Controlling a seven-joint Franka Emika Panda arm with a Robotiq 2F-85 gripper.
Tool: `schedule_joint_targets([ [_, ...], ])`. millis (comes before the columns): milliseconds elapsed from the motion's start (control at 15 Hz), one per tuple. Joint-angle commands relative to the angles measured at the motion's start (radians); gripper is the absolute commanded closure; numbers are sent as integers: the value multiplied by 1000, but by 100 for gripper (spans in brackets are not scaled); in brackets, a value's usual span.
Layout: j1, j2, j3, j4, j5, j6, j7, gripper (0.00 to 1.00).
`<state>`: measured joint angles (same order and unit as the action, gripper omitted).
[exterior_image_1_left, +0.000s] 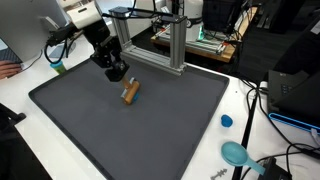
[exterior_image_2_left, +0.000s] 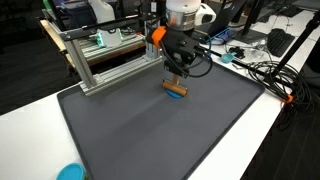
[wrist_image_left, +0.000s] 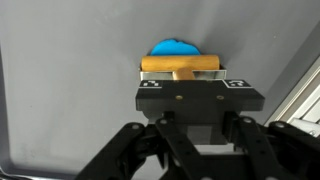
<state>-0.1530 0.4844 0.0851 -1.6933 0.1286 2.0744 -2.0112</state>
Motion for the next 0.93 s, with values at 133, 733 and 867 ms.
schedule_joint_targets([
  [133, 7, 73, 26, -16, 31, -53, -54, 78],
  [733, 23, 58, 48, -47, 69, -97, -132, 78],
  [867, 29, 38, 52, -54, 99, -99, -122, 78],
])
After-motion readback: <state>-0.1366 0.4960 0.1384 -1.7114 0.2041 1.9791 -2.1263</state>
